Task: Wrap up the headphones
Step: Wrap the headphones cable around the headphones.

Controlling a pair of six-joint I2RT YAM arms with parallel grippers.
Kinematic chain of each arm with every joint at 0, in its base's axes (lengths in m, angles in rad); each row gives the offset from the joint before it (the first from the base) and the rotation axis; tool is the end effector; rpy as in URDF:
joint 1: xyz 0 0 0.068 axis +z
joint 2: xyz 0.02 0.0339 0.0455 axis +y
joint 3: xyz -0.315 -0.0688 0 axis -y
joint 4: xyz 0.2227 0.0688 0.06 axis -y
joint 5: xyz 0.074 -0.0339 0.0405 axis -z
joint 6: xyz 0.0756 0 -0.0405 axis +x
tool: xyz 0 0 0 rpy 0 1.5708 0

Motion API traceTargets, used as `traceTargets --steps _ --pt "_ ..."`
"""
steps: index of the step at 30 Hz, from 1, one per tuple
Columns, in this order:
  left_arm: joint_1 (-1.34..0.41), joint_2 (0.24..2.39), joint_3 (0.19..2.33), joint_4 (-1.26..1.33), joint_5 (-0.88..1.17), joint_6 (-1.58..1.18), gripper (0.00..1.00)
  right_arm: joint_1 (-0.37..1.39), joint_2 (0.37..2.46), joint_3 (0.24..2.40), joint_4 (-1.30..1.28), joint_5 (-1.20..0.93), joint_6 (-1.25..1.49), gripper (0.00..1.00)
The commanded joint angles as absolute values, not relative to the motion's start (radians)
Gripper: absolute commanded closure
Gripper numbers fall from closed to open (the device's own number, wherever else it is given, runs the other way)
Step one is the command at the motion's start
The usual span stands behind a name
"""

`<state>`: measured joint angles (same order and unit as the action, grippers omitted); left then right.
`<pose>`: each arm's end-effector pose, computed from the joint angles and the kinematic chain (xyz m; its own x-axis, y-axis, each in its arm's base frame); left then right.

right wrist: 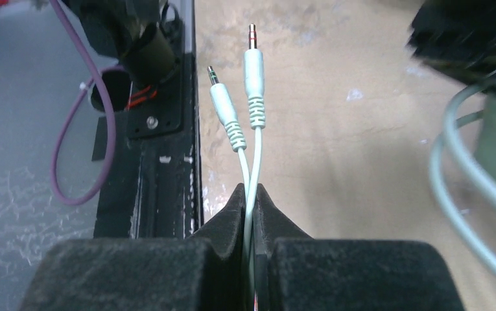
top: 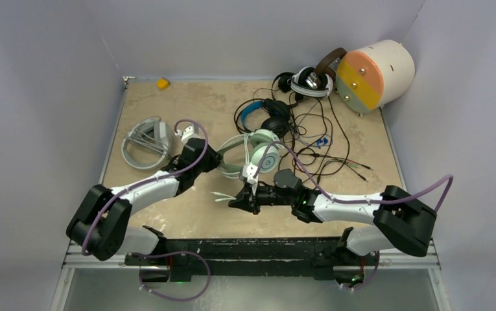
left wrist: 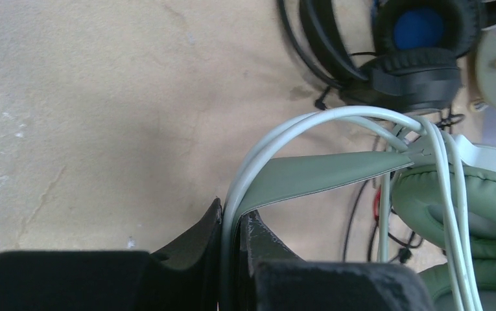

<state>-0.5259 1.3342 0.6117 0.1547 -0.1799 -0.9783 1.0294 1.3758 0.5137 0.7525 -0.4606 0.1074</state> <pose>0.2472 -0.1279 0.2377 -0.5612 -0.6179 -0.5506 -0.1829 0.7414 -0.6456 0.1208 0.2661 0.2770 -0.1627 -0.0843 -0.9831 -0.9836 0.0926 0.1549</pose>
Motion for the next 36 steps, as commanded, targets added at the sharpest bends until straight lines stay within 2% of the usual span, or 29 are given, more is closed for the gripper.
traceTargets --steps 1,7,13,19,23,28,36 --pt "-0.521 1.379 0.568 0.359 -0.228 -1.021 1.0 1.035 1.286 0.505 0.856 -0.372 0.186 1.0" --pt "-0.534 1.43 0.498 0.506 -0.208 -0.968 1.0 1.035 1.249 0.582 0.714 -0.14 0.271 1.0" --pt "-0.622 1.413 0.456 0.534 -0.385 -0.868 1.0 1.032 1.279 0.7 0.547 0.107 0.396 1.0" --pt "-0.681 1.417 0.435 0.543 -0.472 -0.821 1.0 1.017 1.394 0.865 0.302 0.256 0.513 1.0" --pt "-0.714 1.407 0.422 0.541 -0.539 -0.794 1.0 0.986 1.485 0.995 0.107 0.216 0.517 1.0" --pt "-0.723 1.384 0.409 0.537 -0.56 -0.75 1.0 0.857 1.587 1.082 -0.025 -0.053 0.5 1.0" --pt "-0.734 1.371 0.403 0.553 -0.543 -0.685 1.0 0.813 1.789 1.32 -0.282 -0.22 0.277 1.0"
